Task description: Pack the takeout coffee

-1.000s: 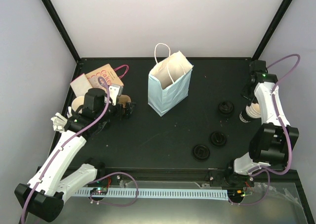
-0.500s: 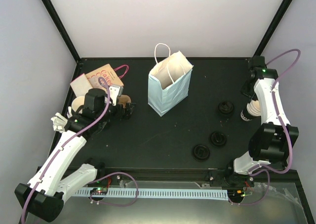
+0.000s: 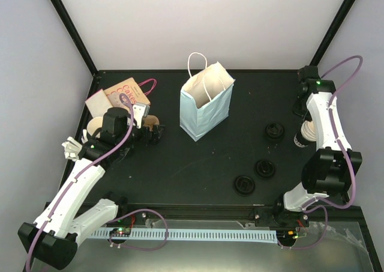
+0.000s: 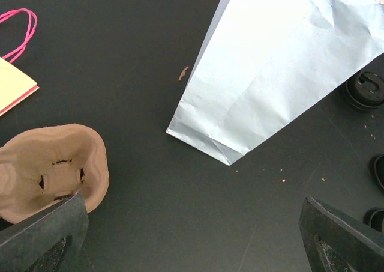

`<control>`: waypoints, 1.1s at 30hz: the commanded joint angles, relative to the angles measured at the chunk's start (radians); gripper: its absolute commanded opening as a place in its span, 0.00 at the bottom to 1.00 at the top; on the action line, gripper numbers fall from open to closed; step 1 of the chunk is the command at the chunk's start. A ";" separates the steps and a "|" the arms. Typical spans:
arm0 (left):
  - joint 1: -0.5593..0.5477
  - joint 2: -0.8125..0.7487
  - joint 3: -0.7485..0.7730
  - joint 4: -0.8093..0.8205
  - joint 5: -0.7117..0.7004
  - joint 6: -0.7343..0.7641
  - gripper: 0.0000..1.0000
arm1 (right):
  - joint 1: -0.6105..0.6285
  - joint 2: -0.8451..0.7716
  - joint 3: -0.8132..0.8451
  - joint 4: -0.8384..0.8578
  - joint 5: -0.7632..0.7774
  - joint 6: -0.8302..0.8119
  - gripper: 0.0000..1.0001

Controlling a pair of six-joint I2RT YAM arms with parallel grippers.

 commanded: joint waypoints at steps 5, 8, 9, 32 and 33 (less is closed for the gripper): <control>-0.006 -0.007 0.010 0.010 -0.016 0.011 0.99 | 0.008 0.045 0.052 -0.087 0.111 0.066 0.01; -0.005 -0.004 0.009 0.010 -0.013 0.010 0.99 | 0.013 0.036 0.049 -0.091 0.117 0.076 0.01; -0.005 -0.005 0.010 0.010 -0.014 0.011 0.99 | 0.012 0.031 0.037 -0.070 0.105 0.062 0.01; -0.006 -0.016 0.000 0.018 -0.021 0.013 0.99 | 0.067 0.088 0.181 -0.253 -0.009 0.083 0.01; -0.006 -0.018 -0.002 0.019 -0.023 0.013 0.99 | 0.074 0.093 0.213 -0.289 0.011 0.102 0.01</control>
